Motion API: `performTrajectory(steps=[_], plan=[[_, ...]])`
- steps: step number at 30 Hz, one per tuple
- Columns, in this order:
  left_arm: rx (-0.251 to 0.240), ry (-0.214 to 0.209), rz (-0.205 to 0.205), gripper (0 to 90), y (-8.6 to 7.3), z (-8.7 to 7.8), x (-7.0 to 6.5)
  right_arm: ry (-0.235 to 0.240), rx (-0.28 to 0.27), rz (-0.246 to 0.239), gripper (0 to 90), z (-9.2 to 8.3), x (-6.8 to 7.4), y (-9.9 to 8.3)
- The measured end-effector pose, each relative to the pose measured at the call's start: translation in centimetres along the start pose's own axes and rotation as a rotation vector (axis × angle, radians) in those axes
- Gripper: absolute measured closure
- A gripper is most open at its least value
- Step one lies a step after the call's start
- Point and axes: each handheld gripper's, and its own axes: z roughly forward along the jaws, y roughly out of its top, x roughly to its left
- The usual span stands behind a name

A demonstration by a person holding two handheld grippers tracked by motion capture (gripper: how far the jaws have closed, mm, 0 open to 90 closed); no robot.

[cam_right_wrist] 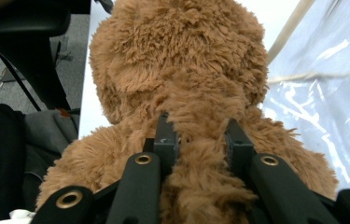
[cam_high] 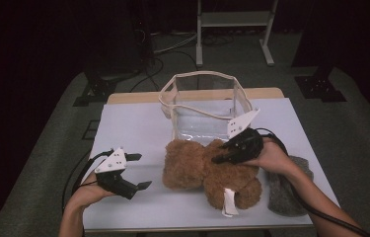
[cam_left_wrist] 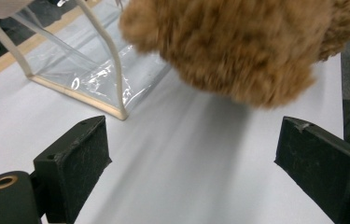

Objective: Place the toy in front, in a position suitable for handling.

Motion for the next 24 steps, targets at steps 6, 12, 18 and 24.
performTrajectory(steps=[6, 12, 18, 24], plan=[[-0.003, 0.005, -0.003, 9.0, 0.0, -0.2, 0.1, 0.014, -0.033, 0.012, 74.7, -1.6, 0.0, 1.3], [-0.005, 0.006, -0.008, 9.0, -0.1, -0.3, 0.2, 0.005, -0.047, 0.022, 74.8, -2.1, 0.0, 1.7], [-0.015, 0.015, -0.019, 9.0, -0.3, -0.7, 0.3, -0.006, -0.074, 0.022, 74.8, -3.0, 0.0, 2.6], [-0.010, 0.010, -0.013, 9.0, -0.3, -0.6, 0.3, -0.016, -0.096, 0.015, 74.8, -4.2, 0.0, 3.9]])
